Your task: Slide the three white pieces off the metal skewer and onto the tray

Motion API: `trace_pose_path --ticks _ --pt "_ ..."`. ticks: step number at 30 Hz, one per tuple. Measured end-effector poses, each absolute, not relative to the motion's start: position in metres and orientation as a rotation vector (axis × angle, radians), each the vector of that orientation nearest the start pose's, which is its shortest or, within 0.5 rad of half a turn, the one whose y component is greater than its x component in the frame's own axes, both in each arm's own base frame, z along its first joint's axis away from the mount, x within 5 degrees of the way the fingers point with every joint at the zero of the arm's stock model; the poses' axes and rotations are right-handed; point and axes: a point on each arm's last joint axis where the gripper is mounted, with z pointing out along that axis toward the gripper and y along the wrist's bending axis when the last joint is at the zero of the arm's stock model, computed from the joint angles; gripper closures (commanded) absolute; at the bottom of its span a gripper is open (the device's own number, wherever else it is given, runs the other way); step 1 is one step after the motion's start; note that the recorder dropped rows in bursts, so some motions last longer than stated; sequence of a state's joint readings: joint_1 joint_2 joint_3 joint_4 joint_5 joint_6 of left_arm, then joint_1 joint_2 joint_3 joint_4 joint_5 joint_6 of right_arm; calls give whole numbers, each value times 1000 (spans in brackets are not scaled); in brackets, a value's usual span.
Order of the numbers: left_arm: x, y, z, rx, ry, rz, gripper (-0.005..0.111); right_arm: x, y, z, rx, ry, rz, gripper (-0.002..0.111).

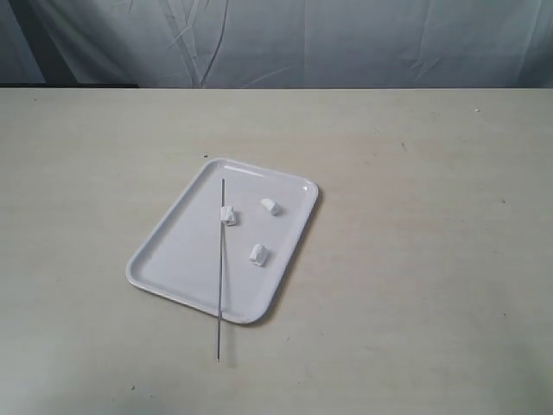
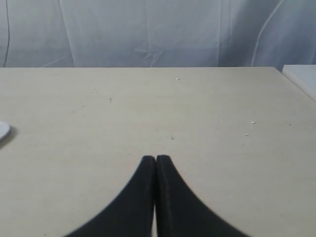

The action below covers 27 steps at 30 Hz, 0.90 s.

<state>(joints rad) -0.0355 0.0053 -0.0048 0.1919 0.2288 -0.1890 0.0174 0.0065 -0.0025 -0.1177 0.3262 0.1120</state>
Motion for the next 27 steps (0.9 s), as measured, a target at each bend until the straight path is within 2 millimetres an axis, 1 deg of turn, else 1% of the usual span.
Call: trace_pose_path --ticks 5,8,27 --pt "56 -3 194 70 1713 -4 107 54 -2 183 -5 1828 -32 109" --pt "56 -3 194 83 1712 1 107 54 -2 182 -3 1834 -30 109" --pt "56 -3 194 42 1714 -33 107 54 -2 182 0 1840 -27 109"
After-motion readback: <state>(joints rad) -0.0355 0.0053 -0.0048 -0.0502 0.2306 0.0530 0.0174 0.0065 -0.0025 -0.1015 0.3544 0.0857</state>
